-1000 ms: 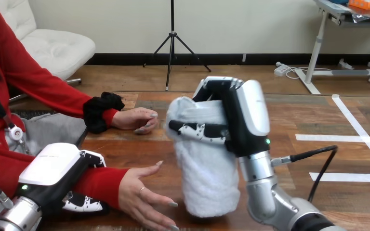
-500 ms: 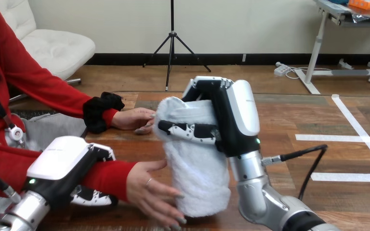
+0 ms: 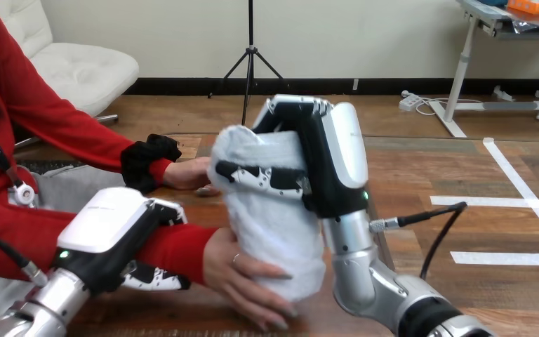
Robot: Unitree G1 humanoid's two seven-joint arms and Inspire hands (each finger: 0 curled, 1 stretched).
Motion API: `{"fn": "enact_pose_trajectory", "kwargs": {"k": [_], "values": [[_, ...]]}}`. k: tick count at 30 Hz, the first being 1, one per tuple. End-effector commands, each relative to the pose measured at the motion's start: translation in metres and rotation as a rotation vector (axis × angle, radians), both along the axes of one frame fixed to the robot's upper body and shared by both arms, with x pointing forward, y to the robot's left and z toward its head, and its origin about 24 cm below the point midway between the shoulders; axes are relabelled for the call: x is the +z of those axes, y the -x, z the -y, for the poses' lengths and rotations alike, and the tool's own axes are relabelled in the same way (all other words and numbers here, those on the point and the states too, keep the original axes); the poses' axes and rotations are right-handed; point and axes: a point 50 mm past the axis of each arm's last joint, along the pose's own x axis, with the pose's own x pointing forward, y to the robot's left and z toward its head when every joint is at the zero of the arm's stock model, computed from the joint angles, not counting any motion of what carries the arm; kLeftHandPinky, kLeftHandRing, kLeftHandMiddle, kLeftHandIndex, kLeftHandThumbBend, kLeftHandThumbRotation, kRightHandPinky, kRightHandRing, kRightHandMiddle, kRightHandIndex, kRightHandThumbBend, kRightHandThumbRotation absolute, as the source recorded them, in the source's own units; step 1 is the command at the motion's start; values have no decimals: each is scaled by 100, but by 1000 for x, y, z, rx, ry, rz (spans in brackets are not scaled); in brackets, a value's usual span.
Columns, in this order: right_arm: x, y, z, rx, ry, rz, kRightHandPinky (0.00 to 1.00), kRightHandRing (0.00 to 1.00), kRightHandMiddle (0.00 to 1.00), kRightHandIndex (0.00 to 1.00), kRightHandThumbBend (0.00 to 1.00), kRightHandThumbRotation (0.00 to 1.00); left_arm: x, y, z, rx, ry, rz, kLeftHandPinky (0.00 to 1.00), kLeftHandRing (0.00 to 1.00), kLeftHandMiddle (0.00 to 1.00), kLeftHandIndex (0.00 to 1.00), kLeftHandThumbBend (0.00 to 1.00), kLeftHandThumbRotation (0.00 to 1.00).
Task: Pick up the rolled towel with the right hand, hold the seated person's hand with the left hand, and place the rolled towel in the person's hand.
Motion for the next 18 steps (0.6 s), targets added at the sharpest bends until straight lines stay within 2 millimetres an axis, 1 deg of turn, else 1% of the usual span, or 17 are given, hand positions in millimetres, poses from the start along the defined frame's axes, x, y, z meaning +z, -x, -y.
{"fn": "enact_pose_trajectory", "kwargs": {"k": [1,18], "values": [[54,-12,-24,68,-105,208,12,16,22,23,75,0,45,-21,25,-83,94,194,34,36,42,44,78,12],[62,-8,-38,58,-172,259,12,15,21,23,75,0,48,-22,29,-69,100,185,33,35,42,44,79,8]]}}
